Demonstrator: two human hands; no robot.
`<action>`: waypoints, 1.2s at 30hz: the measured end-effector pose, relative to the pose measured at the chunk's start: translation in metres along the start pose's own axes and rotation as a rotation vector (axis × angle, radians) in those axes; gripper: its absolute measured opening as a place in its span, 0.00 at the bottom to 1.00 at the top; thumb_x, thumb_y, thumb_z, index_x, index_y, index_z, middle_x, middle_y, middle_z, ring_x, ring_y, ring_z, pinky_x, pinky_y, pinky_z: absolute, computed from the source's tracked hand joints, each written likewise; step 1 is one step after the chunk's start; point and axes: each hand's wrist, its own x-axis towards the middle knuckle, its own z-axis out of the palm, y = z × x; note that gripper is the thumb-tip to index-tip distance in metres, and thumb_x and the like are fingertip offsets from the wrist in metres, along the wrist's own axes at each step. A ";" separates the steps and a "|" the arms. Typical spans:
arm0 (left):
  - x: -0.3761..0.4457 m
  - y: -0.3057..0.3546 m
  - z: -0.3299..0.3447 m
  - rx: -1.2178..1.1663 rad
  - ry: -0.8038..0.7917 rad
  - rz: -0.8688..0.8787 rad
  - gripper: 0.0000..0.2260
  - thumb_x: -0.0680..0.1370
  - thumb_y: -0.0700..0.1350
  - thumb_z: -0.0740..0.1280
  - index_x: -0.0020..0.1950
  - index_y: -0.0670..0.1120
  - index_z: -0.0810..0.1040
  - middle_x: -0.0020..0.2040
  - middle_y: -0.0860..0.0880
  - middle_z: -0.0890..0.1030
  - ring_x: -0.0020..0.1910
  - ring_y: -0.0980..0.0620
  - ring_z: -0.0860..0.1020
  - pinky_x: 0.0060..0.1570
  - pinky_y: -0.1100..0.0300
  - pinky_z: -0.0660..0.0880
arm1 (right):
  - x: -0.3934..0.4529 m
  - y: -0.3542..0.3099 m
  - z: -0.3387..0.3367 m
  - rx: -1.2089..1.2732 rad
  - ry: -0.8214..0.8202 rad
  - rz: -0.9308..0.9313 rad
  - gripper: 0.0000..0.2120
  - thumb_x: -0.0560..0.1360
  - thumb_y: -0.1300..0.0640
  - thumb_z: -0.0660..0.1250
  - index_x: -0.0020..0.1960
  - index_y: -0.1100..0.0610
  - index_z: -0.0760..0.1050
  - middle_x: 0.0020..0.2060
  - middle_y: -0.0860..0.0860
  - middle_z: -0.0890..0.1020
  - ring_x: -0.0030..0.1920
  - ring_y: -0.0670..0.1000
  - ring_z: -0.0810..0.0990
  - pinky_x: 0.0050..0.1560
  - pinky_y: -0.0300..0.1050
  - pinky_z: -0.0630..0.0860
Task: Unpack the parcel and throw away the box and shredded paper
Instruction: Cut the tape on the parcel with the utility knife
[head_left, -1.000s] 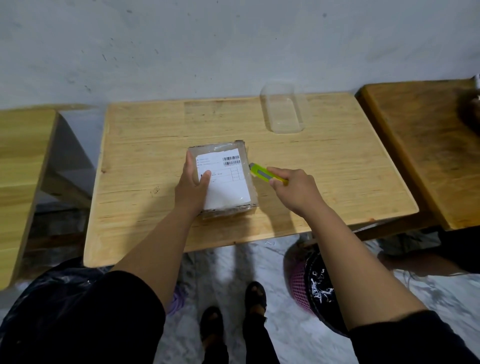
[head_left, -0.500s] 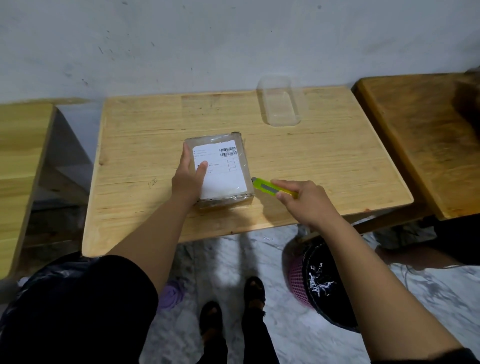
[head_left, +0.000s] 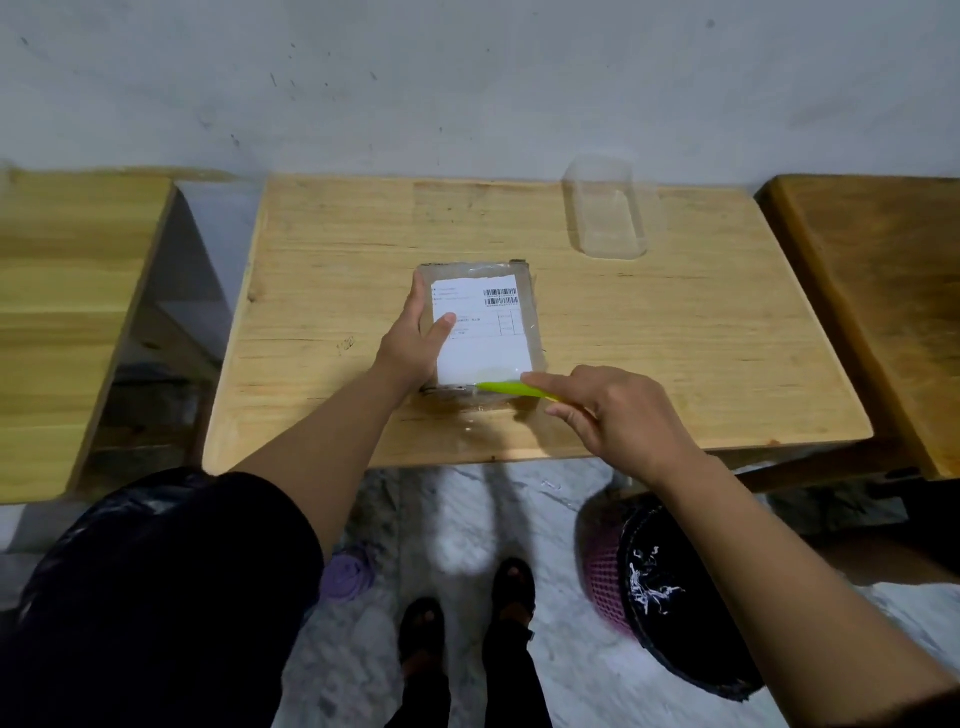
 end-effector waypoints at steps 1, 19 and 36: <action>0.000 0.000 0.000 -0.004 0.001 0.000 0.31 0.80 0.52 0.58 0.76 0.56 0.42 0.77 0.53 0.55 0.75 0.51 0.57 0.73 0.50 0.58 | 0.002 0.001 0.001 -0.004 -0.005 -0.009 0.18 0.75 0.45 0.56 0.61 0.44 0.76 0.31 0.47 0.77 0.32 0.52 0.78 0.26 0.40 0.66; 0.000 0.003 -0.003 0.057 -0.013 -0.028 0.31 0.78 0.54 0.59 0.75 0.57 0.43 0.76 0.52 0.58 0.74 0.49 0.60 0.72 0.49 0.61 | 0.028 0.014 -0.010 -0.102 -0.186 -0.111 0.20 0.77 0.39 0.50 0.66 0.38 0.69 0.48 0.48 0.83 0.47 0.57 0.81 0.37 0.42 0.63; -0.001 0.006 -0.002 0.113 0.007 -0.045 0.31 0.78 0.53 0.59 0.75 0.57 0.43 0.77 0.53 0.58 0.73 0.47 0.62 0.70 0.47 0.63 | 0.007 0.057 -0.042 -0.130 -0.291 0.018 0.19 0.77 0.43 0.55 0.67 0.36 0.65 0.49 0.45 0.81 0.49 0.53 0.79 0.38 0.41 0.64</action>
